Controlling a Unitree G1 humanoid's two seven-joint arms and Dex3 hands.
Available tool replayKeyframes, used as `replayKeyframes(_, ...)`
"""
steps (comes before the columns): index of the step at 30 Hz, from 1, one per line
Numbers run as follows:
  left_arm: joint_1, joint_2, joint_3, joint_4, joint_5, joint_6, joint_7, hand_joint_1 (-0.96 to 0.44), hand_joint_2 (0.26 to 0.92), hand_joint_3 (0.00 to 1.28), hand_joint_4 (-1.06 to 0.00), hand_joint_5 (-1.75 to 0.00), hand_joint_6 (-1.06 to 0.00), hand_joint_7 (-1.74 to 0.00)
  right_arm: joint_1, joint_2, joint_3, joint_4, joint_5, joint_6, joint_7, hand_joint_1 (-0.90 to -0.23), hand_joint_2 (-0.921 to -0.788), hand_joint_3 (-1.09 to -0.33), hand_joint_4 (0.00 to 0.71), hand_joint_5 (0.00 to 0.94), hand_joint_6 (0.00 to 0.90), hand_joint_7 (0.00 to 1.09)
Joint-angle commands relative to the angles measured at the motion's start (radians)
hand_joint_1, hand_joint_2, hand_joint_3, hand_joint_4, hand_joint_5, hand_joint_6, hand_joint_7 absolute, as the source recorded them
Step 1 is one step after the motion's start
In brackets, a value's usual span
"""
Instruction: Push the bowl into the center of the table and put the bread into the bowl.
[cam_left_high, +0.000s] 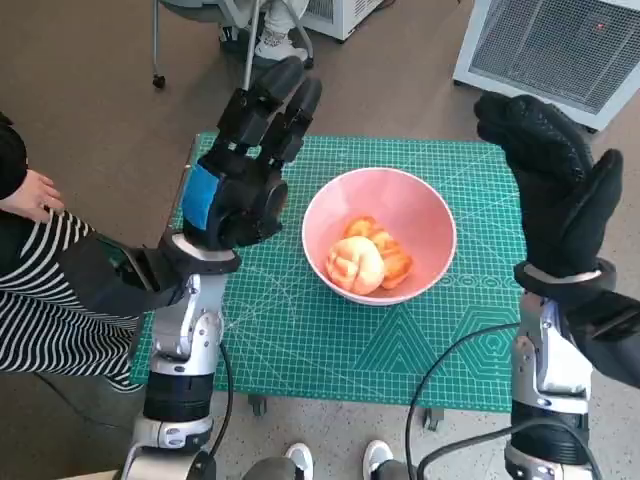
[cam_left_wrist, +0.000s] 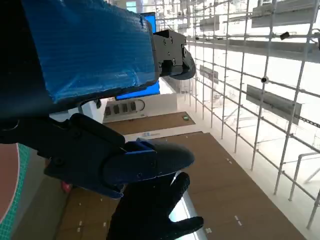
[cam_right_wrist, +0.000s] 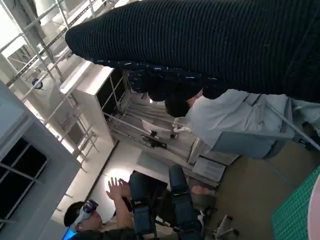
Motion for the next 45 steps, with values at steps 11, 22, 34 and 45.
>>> replayKeyframes(11,-0.014,-0.011,0.018,0.013,-0.005,-0.031,0.002,-0.76,0.921,0.54,-0.12,-0.02,0.0,-0.48,0.001,-0.004,0.002,-0.005,0.003,0.037,0.002,-0.719,-0.921,-0.8,0.144,0.0,0.048,0.49)
replayKeyframes(22,0.002,-0.016,0.005,-0.019,0.009,-0.019,0.017,-0.74,0.921,0.51,-0.13,-0.03,0.0,-0.54,-0.007,0.003,0.008,0.004,-0.006,0.037,-0.003,-0.72,-0.921,-0.801,0.14,0.0,0.044,0.49)
replayKeyframes(34,0.027,-0.009,-0.005,-0.053,0.009,-0.005,0.027,-0.77,0.921,0.48,-0.13,-0.03,0.0,-0.56,-0.009,0.012,0.016,0.009,-0.003,0.04,-0.002,-0.723,-0.921,-0.803,0.14,0.001,0.03,0.49)
replayKeyframes(45,0.041,-0.006,-0.016,-0.067,0.02,0.0,0.031,-0.76,0.921,0.48,-0.13,-0.04,0.0,-0.57,0.007,0.007,0.012,-0.009,0.013,0.049,0.009,-0.72,-0.921,-0.802,0.141,0.001,0.031,0.49)
